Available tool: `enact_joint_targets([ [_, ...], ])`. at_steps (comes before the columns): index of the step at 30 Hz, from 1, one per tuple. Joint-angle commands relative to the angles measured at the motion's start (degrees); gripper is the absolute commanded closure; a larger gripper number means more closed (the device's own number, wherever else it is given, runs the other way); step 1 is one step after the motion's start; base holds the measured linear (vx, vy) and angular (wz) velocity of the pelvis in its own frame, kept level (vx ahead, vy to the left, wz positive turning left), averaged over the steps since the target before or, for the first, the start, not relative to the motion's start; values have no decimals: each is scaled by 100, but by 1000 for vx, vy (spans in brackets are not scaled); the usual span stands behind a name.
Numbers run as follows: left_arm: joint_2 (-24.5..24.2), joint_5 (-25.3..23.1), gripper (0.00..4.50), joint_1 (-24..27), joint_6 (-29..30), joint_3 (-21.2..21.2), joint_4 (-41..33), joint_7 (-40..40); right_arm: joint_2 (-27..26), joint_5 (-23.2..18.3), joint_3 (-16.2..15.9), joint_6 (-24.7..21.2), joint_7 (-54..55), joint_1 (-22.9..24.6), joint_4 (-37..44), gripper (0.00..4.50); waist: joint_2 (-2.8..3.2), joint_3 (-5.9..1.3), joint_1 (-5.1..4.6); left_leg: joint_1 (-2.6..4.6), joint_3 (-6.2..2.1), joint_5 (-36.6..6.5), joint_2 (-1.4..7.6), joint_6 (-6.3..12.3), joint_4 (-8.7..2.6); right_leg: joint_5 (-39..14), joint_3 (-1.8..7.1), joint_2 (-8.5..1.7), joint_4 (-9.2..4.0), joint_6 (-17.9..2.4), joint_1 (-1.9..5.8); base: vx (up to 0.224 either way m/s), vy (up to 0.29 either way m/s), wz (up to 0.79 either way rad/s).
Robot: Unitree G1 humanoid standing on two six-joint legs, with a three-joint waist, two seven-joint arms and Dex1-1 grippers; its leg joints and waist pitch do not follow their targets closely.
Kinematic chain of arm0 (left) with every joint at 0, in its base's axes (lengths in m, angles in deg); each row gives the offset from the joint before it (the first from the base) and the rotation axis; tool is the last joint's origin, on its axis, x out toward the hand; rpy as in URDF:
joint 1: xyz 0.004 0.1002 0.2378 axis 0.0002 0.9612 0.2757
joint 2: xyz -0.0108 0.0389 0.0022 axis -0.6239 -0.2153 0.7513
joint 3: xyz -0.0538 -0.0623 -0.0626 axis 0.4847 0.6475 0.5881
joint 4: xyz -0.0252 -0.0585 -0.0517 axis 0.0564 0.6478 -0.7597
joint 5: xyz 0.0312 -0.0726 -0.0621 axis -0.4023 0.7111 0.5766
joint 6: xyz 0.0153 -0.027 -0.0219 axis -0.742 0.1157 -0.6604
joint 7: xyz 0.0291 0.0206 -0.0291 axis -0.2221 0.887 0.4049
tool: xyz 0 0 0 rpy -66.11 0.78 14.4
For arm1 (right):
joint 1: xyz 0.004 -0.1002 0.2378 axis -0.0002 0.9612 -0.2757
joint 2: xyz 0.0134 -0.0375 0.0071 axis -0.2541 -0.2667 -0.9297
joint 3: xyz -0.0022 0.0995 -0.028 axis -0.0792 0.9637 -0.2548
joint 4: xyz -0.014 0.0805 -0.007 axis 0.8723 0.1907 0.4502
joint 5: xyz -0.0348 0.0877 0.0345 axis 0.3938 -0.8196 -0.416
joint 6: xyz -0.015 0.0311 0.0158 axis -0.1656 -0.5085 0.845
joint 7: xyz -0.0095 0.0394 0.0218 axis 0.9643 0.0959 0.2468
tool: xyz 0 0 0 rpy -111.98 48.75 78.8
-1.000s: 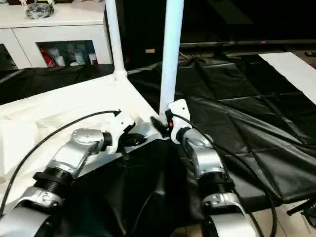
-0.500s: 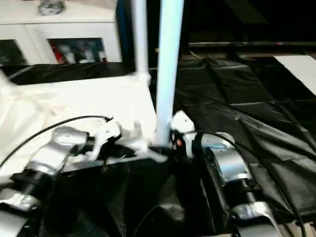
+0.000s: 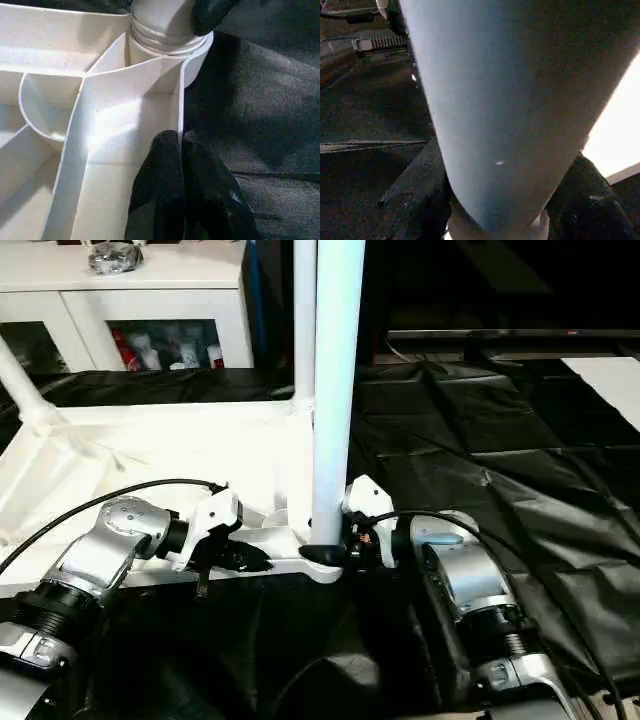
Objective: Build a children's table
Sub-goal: Rotate leg to tighten
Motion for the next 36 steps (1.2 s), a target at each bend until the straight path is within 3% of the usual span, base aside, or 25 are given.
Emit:
enact_joint_targets([
  [1, 511, 127, 450, -227, 56, -4, -145, 665, -484, 21, -705, -199, -43, 121, -140, 237, -47, -293, 4, 4, -29, -1451, 218, 282, -372, -1903, 287, -317, -407, -1170, 268, 0, 0, 0],
  [4, 760, 30, 450, -385, 192, 122, 57, 1250, -916, 173, -329, -143, 1047, -57, -630, 248, -43, -266, -30, 16, -46, -1643, 190, 172, -381, -2436, 268, -325, -470, -1039, 246, 0, 0, 0],
  [7, 1020, -85, 450, -557, 253, 253, 309, 1913, -1289, 248, -19, -209, 2008, -235, -1002, 249, -57, -241, -103, 67, -70, -1962, 159, 39, -367, -3166, 231, -329, -556, -764, 188, -17, 2, 0],
  [8, 1199, -134, 450, -672, 310, 368, 474, 2386, -1508, 254, 159, -337, 2560, -319, -1161, 250, -50, -234, -140, 67, -99, -2081, 145, 10, -367, -3502, 190, -331, -617, -569, 184, -55, 12, -4],
  [12, 1558, -171, 450, -819, 390, 504, 629, 3048, -1955, 330, 493, -404, 3842, -545, -1595, 250, -23, -218, -220, 85, -123, -2397, 123, -5, -357, -3789, 121, -317, -712, -357, 134, -18, 5, -2],
  [13, 1692, -196, 450, -840, 375, 499, 638, 3182, -2128, 388, 567, -368, 4204, -634, -1767, 250, -24, -235, -263, 73, -149, -2467, 126, -15, -368, -3742, 90, -319, -715, -336, 164, 0, 0, 0],
  [15, 1763, -185, 450, -828, 326, 464, 608, 3118, -2217, 446, 503, -252, 4169, -658, -1814, 250, -5, -246, -310, 44, -171, -2529, 146, 30, -398, -3500, 73, -321, -717, -376, 196, 0, 0, 0],
  [17, 1757, -202, 450, -799, 228, 368, 578, 2976, -2261, 462, 446, -78, 4007, -662, -1800, 250, -3, -257, -308, 41, -159, -2539, 168, 91, -422, -3172, 115, -328, -695, -490, 192, 0, 0, 0],
  [18, 1757, -202, 450, -799, 228, 368, 578, 2976, -2261, 462, 446, -78, 4007, -662, -1800, 195, -4, -266, -312, 20, -155, -2457, 175, 110, -431, -2950, 136, -330, -662, -589, 211, 0, 0, 0],
  [23, 1510, -187, 450, -610, 33, 154, 422, 2379, -2134, 213, 325, -11, 3238, -565, -1407, 142, -27, -282, -282, -19, -106, -2133, 187, 218, -435, -2344, 213, -339, -583, -881, 239, 0, 0, 0],
  [27, 1335, -152, 450, -540, -22, 84, 354, 2093, -1851, 230, 15, 112, 2600, -460, -1208, 137, -45, -302, -255, -36, -75, -1816, 194, 324, -403, -2048, 237, -355, -526, -1039, 270, 0, 0, 0],
  [29, 1098, -101, 450, -456, -86, 46, 256, 1697, -1387, 187, -405, 157, 1628, -253, -786, 137, -63, -290, -217, -48, -41, -1656, 192, 433, -374, -1892, 265, -345, -498, -1105, 261, 0, 0, 0],
  [32, 891, -34, 450, -398, -151, 25, 199, 1283, -968, 133, -642, 93, 886, -101, -481, 137, -73, -299, -162, -40, -28, -1487, 182, 474, -347, -2016, 273, -343, -480, -1087, 264, 0, 0, 0],
  [36, 757, 7, 450, -351, -189, -19, 128, 965, -708, 114, -703, 90, 422, -28, -325, 137, -78, -297, -82, -46, -27, -1299, 192, 484, -341, -1986, 276, -337, -439, -1085, 282, 13, -16, 1],
])
